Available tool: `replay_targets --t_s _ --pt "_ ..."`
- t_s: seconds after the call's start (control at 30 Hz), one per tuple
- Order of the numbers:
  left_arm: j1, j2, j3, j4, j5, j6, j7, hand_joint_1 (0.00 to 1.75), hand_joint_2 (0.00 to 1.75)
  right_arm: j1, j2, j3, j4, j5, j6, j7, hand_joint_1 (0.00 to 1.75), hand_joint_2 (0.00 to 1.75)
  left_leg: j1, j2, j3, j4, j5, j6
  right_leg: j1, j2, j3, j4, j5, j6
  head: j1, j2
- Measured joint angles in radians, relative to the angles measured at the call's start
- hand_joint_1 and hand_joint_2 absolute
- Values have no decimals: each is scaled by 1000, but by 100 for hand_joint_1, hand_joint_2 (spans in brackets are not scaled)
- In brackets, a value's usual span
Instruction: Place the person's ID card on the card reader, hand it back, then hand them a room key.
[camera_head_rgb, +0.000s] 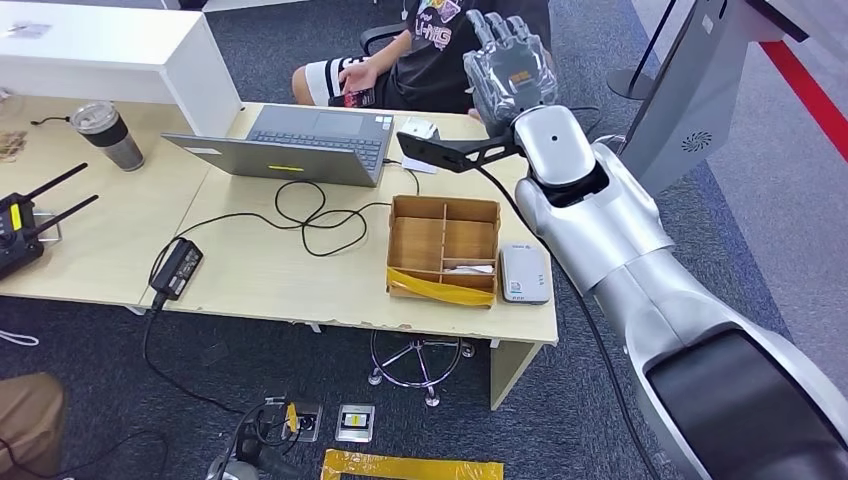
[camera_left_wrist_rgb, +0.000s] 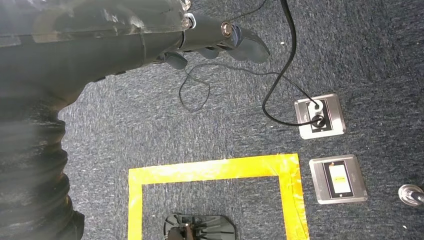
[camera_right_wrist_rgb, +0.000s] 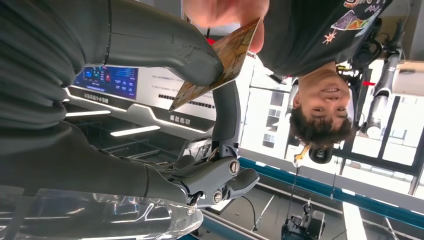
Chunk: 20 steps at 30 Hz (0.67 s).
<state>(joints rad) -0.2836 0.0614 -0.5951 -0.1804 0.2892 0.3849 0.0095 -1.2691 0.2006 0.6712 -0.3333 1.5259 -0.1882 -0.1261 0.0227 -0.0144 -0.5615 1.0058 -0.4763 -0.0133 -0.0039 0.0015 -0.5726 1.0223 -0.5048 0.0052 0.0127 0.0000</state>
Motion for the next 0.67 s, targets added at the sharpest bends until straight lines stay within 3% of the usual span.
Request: replay_targets --t_s 0.67 --pt "-14 -7 -2 0 -34 1 11 0 175 48 -87 28 17 18 39 35 175 175 0 1 0 0 0 0 -1 1 -1 0 1 1 0 0"
